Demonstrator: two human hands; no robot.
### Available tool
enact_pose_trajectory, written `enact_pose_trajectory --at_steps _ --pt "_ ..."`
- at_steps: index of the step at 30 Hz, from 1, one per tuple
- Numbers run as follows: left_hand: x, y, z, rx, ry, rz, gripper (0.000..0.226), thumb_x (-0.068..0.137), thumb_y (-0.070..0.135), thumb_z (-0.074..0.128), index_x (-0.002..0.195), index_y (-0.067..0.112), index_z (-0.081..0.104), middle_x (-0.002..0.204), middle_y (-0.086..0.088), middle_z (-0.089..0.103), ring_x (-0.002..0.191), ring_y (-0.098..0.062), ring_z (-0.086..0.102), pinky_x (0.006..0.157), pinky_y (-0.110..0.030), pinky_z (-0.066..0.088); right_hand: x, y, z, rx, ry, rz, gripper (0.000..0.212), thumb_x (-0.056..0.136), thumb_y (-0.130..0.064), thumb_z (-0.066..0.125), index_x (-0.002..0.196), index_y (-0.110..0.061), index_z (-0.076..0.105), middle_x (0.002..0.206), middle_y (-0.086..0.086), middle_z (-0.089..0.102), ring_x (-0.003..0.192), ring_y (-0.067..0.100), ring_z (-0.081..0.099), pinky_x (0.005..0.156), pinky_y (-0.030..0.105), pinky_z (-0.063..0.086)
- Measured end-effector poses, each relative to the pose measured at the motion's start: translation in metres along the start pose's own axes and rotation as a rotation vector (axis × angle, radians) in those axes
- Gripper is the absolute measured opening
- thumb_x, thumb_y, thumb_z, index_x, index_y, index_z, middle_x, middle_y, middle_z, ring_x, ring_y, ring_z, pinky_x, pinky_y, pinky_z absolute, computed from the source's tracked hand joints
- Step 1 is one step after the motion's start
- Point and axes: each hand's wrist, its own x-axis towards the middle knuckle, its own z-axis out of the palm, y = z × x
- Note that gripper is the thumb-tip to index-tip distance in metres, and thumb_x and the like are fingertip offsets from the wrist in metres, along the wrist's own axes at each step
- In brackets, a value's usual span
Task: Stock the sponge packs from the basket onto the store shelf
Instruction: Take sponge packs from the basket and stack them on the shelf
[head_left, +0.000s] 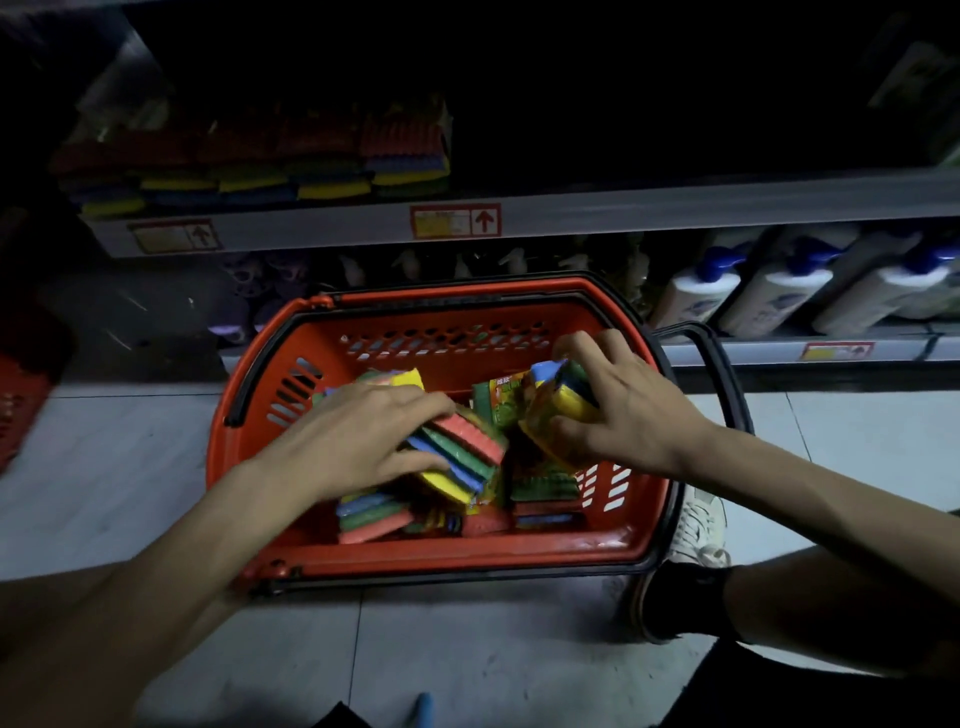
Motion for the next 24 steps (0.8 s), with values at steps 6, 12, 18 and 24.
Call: enact_pose_trajectory --at_steps 6,12,18,24 --pt "-0.009 -0.006 -0.006 0.125 0.521 0.088 0.048 0.093 0.047 0.072 0.119 0.007 0.072 0.114 -0.008 0.075 0.098 -0.022 0.075 0.073 -0.039 0.064 -0.005 -0.016 -0.026 0.043 0.023 0.006 0.076 0.069 -0.07 0.049 0.141 -0.049 0.048 0.129 -0.003 0.041 0.112 0.024 0.058 0.089 0.042 0.055" --pt "0.0 0.001 -0.033 0.209 0.805 0.067 0.042 0.093 0.039 0.076 0.113 0.003 0.075 0.113 -0.01 0.076 0.091 -0.024 0.077 0.072 -0.038 0.064 -0.005 -0.031 -0.061 0.639 -0.109 0.057 0.055 0.087 -0.045 0.075 0.139 -0.043 0.058 0.094 -0.008 0.071 0.085 0.008 0.068 0.069 0.016 0.051" --pt "0.015 0.01 -0.048 0.025 0.865 -0.064 0.042 0.092 0.036 0.077 0.121 0.007 0.072 0.126 -0.009 0.07 0.095 -0.025 0.075 0.071 -0.04 0.064 -0.003 -0.036 -0.076 1.096 -0.257 0.04 0.064 0.089 -0.032 0.075 0.146 -0.046 0.049 0.126 0.003 0.074 0.113 0.033 0.072 0.1 0.048 0.056" --pt "0.041 0.03 -0.052 -0.668 0.837 -0.231 0.025 0.091 0.017 0.076 0.115 0.012 0.069 0.124 -0.002 0.063 0.114 -0.015 0.065 0.089 -0.032 0.058 -0.005 -0.036 -0.08 1.219 -0.204 -0.002 0.073 0.08 -0.03 0.07 0.14 -0.061 0.043 0.126 -0.003 0.073 0.107 0.029 0.074 0.085 0.037 0.063"
